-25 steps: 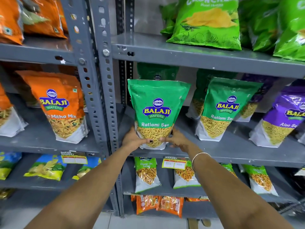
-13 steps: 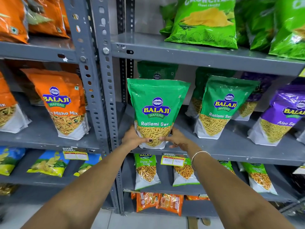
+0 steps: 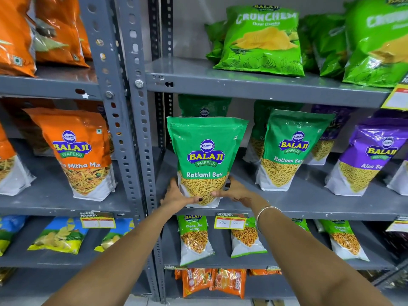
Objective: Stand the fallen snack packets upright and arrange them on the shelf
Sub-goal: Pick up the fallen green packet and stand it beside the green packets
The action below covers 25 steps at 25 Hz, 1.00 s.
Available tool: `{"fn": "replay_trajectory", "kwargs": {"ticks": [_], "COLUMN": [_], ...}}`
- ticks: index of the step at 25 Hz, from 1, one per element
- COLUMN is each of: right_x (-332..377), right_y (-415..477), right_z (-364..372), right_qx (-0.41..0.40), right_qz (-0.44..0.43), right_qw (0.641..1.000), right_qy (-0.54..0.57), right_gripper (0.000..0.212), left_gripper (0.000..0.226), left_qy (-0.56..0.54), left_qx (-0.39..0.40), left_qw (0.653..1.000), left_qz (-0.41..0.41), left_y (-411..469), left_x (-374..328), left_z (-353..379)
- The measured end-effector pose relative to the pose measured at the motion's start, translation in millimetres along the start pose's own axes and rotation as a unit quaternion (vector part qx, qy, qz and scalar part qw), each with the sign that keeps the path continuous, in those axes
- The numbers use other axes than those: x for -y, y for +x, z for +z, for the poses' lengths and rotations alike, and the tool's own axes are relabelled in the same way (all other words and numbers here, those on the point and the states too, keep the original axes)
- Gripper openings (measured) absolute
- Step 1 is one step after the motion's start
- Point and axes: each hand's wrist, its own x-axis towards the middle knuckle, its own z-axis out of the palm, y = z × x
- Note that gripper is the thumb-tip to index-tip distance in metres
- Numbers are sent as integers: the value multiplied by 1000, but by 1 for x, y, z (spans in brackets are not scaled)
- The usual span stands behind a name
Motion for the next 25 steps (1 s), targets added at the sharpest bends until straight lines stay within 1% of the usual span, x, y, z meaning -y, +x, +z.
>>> {"fn": "replay_trajectory", "kwargs": {"ticks": [1, 2, 3, 4, 5, 6, 7, 8, 9, 10, 11, 12, 13, 14, 15, 16, 17, 19, 21, 22, 23, 25], "right_x": [-1, -3, -5, -10, -18, -28, -36, -46, -56, -67, -75, -85, -98, -107, -116, -123, -131, -134, -128, -125, -124, -119], "right_y": [-2, -4, -8, -12, -15, -17, -20, -21, -23, -21, -20, -15, -7, 3, 15, 28, 43, 55, 57, 57, 60, 62], "right_z": [-4, -8, -17, -29, -46, -67, -89, -115, -139, -162, -184, -205, -228, -245, -259, -272, -280, -282, -276, -273, -270, -265], "right_qx": [-5, -11, -26, -37, -51, -53, -56, -71, -92, -121, -146, -169, -190, -200, -192, -172, -155, -113, -77, -53, -22, 30], "right_qz": [9, 17, 29, 48, 67, 96, 119, 153, 165, 177, 183, 169, 136, 101, 71, 44, 20, -17, -36, -41, -53, -85], "right_qw": [1000, 1000, 999, 997, 994, 989, 983, 972, 961, 951, 938, 935, 944, 963, 976, 984, 988, 993, 996, 997, 996, 990], "right_qy": [-11, -18, -30, -41, -67, -94, -130, -162, -201, -225, -255, -263, -232, -149, -80, -33, -20, -7, 16, 38, 66, 110], "right_gripper": [90, 95, 96, 94, 88, 78, 63, 44, 27, 30, 38, 36, 26, 50, 85, 101, 105, 99, 90, 84, 78, 68], "left_gripper": [117, 115, 108, 98, 89, 82, 77, 74, 71, 69, 69, 73, 77, 79, 80, 80, 80, 84, 91, 91, 90, 76], "left_qy": [17, 33, 49, 72, 101, 128, 148, 163, 178, 188, 192, 183, 160, 126, 83, 31, -19, -98, -120, -116, -121, -154], "left_qx": [-35, -96, -168, -229, -267, -281, -275, -258, -234, -209, -182, -162, -139, -108, -78, -70, -88, -142, -169, -162, -139, -69], "left_qw": [999, 994, 981, 960, 934, 909, 889, 871, 857, 849, 853, 867, 892, 918, 941, 956, 964, 970, 974, 977, 982, 986], "left_qz": [9, 32, 80, 144, 216, 281, 336, 385, 423, 447, 450, 434, 400, 359, 319, 284, 251, 172, 97, 69, 50, 20], "left_y": [-4, -10, -19, -29, -38, -44, -46, -46, -44, -41, -37, -29, -19, -7, 7, 19, 31, 47, 57, 60, 62, 63], "left_x": [0, 1, 2, 2, 3, 2, -1, -9, -20, -34, -52, -70, -91, -110, -126, -141, -153, -168, -168, -167, -166, -169], "left_z": [1, 2, 5, 11, 21, 34, 47, 66, 84, 102, 120, 137, 158, 175, 191, 205, 214, 229, 235, 235, 235, 230]}}
